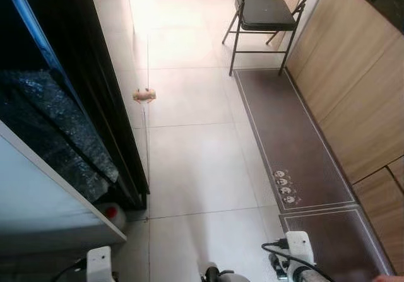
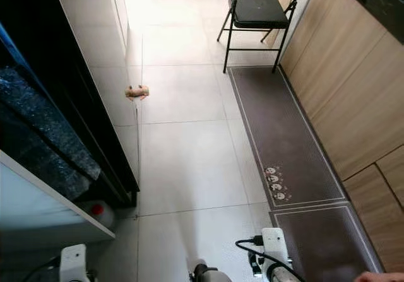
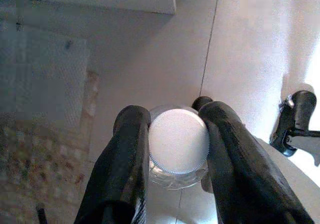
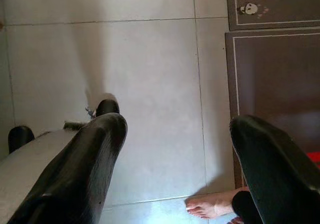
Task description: Restocking fridge
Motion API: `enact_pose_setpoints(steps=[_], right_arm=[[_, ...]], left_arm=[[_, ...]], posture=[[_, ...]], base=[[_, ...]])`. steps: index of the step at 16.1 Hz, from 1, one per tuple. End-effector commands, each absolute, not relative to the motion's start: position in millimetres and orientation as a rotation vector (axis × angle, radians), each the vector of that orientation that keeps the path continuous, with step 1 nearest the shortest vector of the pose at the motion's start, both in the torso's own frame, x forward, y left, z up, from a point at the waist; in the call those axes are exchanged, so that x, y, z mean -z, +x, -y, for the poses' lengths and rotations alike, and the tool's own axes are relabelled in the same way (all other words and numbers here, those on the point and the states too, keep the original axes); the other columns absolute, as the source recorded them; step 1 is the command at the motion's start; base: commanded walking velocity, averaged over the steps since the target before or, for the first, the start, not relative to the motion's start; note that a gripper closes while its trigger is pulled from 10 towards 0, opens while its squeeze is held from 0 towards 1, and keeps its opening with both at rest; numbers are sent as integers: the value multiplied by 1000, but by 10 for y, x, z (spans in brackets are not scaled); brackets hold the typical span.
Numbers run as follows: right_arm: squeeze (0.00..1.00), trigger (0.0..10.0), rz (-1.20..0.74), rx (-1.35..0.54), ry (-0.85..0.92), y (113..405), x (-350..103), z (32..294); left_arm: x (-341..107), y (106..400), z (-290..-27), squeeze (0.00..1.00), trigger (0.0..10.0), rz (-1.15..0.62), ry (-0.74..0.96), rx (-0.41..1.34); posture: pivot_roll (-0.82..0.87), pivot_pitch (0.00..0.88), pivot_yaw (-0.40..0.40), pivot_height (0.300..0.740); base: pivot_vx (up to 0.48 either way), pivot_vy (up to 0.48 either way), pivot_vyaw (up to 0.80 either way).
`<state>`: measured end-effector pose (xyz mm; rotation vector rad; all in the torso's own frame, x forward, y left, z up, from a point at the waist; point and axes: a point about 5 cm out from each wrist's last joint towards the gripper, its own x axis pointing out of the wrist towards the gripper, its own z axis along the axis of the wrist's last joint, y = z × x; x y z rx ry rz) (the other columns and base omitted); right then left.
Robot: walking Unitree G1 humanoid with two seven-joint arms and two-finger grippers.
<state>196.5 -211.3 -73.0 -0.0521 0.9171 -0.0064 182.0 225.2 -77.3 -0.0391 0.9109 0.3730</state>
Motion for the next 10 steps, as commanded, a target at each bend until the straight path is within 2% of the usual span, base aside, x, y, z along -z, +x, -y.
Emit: enact_pose_setpoints(steps=[1, 6, 10], right_arm=[[0, 10000, -946, -2, -46, 1887, 777, 2082], [0, 10000, -910, 26, 15, 1977, 756, 1935], [0, 10000, -926, 43, 46, 1974, 773, 1860]], left_arm=[[794, 1768, -2260, 0, 10000, -913, -44, -368], [665, 2004, -2288, 0, 10000, -833, -58, -321], [670, 1979, -2338, 0, 10000, -850, -45, -324]], posture=[[-9, 176, -105, 740], [-26, 174, -82, 740], [-42, 176, -58, 740]], base=[[0, 0, 0], [0, 0, 0], [0, 0, 0]])
